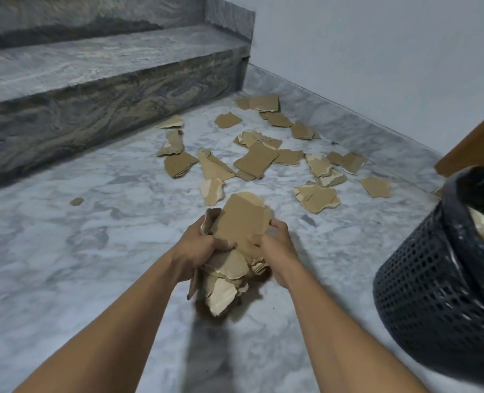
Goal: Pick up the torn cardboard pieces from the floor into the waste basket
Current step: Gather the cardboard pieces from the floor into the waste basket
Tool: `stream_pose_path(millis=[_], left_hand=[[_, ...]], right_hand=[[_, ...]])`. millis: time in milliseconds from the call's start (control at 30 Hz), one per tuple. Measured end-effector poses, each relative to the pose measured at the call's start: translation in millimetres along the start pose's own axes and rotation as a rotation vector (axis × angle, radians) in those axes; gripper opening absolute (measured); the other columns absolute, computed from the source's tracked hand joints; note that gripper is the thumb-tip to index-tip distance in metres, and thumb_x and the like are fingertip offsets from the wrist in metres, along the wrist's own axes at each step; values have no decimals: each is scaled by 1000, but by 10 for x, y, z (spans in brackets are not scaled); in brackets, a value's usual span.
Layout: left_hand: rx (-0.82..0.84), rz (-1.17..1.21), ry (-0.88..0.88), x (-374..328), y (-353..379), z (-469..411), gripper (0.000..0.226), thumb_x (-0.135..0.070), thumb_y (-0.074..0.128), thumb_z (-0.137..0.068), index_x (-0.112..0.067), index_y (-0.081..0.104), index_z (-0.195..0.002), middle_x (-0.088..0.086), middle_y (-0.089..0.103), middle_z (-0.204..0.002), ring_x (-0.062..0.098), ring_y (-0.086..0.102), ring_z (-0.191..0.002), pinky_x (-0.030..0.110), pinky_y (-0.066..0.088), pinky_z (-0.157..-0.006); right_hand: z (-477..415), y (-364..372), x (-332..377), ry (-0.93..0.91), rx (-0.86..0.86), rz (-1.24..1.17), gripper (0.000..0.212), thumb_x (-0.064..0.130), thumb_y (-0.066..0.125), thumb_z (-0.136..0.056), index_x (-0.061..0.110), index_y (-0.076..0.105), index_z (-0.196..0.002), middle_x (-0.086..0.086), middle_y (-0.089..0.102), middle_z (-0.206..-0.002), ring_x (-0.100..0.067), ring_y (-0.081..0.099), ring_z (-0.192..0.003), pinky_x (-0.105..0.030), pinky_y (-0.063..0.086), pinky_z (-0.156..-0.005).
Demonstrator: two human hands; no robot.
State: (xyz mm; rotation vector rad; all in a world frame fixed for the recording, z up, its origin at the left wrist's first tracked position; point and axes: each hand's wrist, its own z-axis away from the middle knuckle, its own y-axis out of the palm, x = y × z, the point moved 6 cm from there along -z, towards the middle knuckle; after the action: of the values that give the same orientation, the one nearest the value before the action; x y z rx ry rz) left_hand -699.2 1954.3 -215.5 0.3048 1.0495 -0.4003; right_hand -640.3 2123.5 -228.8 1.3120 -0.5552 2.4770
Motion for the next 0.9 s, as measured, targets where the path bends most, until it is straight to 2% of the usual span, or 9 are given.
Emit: stream_pose_path(millis=[100, 167, 267, 333, 433, 533, 600, 733, 900], left_hand=[[63, 52, 46, -216, 130, 175, 48, 10, 73, -81, -18, 61, -119, 19, 76, -99, 37, 75, -89, 46, 62, -75], [78, 57, 89, -449, 226, 254, 54, 10, 73, -81, -19, 59, -123, 17, 76, -100, 37, 74, -90, 50, 61, -81], [114, 67, 222, -973, 428, 380, 64, 10, 73, -82, -23, 54, -134, 14, 75, -103, 33, 74, -89, 45, 62, -78], [172, 52, 334, -1362, 637, 486, 78, 10, 71, -83, -25, 44, -147, 3, 71, -114, 25, 73, -90, 37, 62, -74], [216, 56, 518, -1937, 940, 727, 103, 11, 71, -84, -45, 23, -156, -12, 55, -136, 14, 68, -103, 32, 61, -81], [244, 93, 661, -2441, 1264, 982, 101, 13, 68, -85, -40, 23, -158, -9, 48, -142, -1, 68, -98, 20, 57, -75], [251, 88, 730, -2707, 1508, 1120, 100, 12, 68, -86, -41, 23, -157, -12, 47, -136, -3, 65, -101, 20, 58, -78], [312, 122, 774, -2959, 2199, 1255, 97, 12, 67, -85, -40, 28, -156, -8, 52, -138, 8, 61, -115, 25, 57, -89], [349, 115, 776, -2869, 3206, 1311, 75, 19, 69, -79, -27, 53, -136, -15, 64, -115, -3, 63, -94, 12, 53, -71]], right_hand=[[224, -117, 173, -107, -16, -16, 59, 12, 67, -95, 34, 39, -143, 7, 64, -120, -11, 62, -106, -32, 54, -87], [381, -228, 360, -177, -22, 47, 80, 18, 66, -95, 47, 22, -155, 8, 59, -140, -16, 58, -123, -36, 48, -101], [630, -505, 766, -290, -47, 65, 102, 21, 67, -94, 65, -6, -149, 4, 52, -149, -17, 54, -131, -38, 41, -112], [736, -791, 1088, -372, -76, 56, 103, 13, 67, -95, 56, -5, -155, -1, 51, -150, -17, 58, -127, -38, 44, -110], [982, -1211, 1691, -482, -75, 98, 104, 2, 66, -95, 44, -6, -159, -7, 48, -153, -16, 61, -120, -30, 51, -97], [1260, -1661, 2280, -536, -63, 188, 104, 6, 66, -97, 46, -8, -158, -9, 49, -152, -21, 61, -122, -25, 51, -86], [1451, -1972, 2569, -564, -99, 248, 103, 12, 68, -96, 50, -6, -157, -11, 55, -145, -19, 64, -111, -27, 50, -80], [1691, -2724, 2701, -613, -185, 226, 111, 9, 74, -90, 49, -4, -158, -16, 56, -143, -21, 64, -117, -36, 46, -106], [1809, -3637, 2246, -585, -266, 45, 111, -5, 72, -85, 45, 7, -160, -20, 54, -144, -27, 60, -125, -46, 41, -114]])
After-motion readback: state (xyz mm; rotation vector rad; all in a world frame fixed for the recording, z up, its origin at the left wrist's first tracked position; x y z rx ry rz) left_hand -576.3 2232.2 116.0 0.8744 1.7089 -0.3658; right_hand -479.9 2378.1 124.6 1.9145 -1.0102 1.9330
